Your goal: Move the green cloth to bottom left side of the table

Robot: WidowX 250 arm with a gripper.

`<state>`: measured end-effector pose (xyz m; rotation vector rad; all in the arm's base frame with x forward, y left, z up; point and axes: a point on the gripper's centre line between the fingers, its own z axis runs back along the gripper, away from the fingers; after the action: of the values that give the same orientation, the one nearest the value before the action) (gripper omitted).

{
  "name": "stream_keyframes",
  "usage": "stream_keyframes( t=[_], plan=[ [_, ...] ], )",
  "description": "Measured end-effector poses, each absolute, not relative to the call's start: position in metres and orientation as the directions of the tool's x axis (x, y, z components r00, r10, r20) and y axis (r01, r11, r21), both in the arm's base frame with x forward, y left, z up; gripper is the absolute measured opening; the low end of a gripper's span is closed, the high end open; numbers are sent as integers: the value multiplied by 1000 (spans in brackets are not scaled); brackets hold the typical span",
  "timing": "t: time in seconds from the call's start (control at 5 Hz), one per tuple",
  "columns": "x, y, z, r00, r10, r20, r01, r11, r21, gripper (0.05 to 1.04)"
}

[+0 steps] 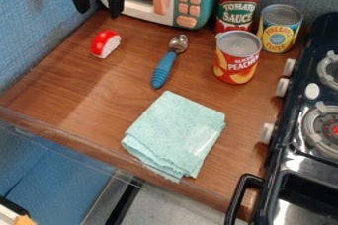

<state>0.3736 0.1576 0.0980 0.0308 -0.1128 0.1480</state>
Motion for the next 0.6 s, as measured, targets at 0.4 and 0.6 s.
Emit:
stream_keyframes(
  t=[0.4, 0.6],
  plan=[
    [360, 127, 70, 989, 138, 45, -139, 990, 3, 1001],
    [349, 88, 80, 993, 91, 69, -93, 996, 13, 1001]
  ],
)
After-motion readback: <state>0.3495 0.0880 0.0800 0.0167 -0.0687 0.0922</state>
